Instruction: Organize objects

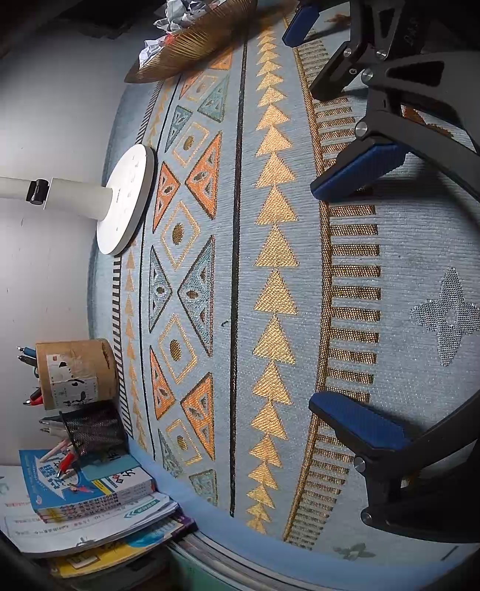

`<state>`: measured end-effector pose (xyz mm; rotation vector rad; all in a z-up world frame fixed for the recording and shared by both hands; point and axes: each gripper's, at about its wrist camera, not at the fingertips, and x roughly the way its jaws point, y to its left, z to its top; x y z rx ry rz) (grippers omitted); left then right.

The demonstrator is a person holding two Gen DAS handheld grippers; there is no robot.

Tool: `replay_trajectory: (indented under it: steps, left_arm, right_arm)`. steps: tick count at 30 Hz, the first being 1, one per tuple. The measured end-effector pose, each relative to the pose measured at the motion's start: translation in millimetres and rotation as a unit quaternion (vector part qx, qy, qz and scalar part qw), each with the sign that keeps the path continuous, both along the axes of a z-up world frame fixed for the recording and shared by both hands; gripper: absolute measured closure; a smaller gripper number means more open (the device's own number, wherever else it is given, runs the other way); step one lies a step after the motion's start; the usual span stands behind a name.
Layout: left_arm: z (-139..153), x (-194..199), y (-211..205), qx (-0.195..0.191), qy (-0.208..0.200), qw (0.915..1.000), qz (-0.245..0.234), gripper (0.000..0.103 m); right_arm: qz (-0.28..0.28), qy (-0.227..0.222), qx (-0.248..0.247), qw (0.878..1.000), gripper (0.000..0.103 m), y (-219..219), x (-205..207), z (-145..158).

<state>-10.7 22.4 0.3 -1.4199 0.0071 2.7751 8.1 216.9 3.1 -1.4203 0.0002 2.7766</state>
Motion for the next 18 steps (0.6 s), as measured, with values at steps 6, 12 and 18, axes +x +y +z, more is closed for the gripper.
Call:
replay_trajectory:
  steps: [6, 12, 18]
  left_arm:
    - [-0.4, 0.1, -0.3, 0.0, 0.0, 1.0, 0.003, 0.0]
    - [-0.1, 0.1, 0.5, -0.001, 0.0, 1.0, 0.006, 0.0]
    - [-0.1, 0.0, 0.4, -0.001, 0.0, 1.0, 0.006, 0.0]
  right_arm:
    - [0.0, 0.0, 0.0, 1.0, 0.0, 0.0, 0.0, 0.0]
    - [0.0, 0.0, 0.0, 1.0, 0.0, -0.6, 0.4, -0.3]
    - [0.0, 0.0, 0.0, 1.0, 0.0, -1.0, 0.6, -0.4]
